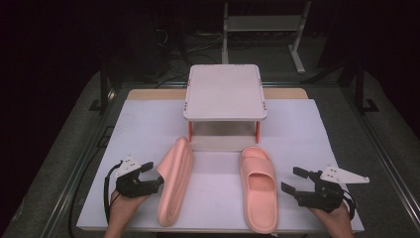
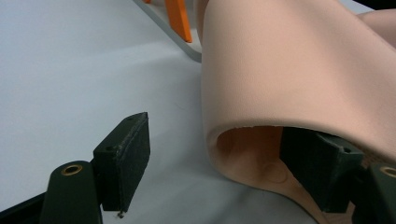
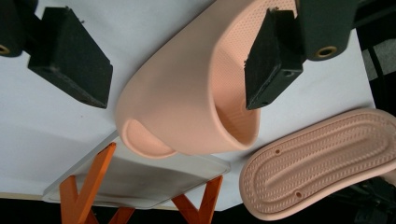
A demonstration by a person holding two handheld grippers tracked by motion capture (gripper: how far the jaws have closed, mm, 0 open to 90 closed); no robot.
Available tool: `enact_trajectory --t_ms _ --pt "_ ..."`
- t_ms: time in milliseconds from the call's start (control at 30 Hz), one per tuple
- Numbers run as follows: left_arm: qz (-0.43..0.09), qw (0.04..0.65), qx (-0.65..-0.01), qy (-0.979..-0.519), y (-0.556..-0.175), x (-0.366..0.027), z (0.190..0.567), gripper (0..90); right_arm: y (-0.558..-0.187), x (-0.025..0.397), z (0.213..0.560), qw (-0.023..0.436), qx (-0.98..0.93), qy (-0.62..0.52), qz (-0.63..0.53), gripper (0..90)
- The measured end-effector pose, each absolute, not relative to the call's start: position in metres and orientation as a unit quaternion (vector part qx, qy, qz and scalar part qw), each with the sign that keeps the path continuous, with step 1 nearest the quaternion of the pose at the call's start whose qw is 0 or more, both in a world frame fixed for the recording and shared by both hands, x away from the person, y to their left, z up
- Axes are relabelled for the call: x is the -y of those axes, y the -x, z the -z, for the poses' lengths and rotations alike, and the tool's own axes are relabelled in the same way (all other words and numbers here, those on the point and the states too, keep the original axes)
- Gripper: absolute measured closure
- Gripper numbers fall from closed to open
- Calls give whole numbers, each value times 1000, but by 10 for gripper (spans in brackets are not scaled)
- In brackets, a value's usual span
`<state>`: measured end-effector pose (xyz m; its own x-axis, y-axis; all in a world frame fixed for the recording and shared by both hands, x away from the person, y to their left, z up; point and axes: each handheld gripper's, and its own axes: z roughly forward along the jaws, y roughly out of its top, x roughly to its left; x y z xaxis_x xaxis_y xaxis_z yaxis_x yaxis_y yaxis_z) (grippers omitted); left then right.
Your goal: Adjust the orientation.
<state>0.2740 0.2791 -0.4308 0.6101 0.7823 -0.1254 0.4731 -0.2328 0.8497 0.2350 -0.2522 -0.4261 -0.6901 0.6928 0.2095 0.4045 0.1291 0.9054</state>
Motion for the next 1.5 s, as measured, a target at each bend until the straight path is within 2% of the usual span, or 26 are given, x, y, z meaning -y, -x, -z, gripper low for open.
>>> enact_trajectory --t_ms 667,1033,1100,1500 --pt "-163 467 -386 -779 -278 -254 424 239 -237 250 428 126 -743 -370 -544 229" --pt "-165 474 -369 -783 -284 -235 419 291 -238 249 429 121 -745 -367 -543 229" --pt "-166 469 -362 -788 -286 -227 418 315 -238 249 429 122 -745 -367 -543 229" --pt "-163 443 -319 -822 -286 -188 417 320 -236 245 429 115 -756 -352 -539 246"
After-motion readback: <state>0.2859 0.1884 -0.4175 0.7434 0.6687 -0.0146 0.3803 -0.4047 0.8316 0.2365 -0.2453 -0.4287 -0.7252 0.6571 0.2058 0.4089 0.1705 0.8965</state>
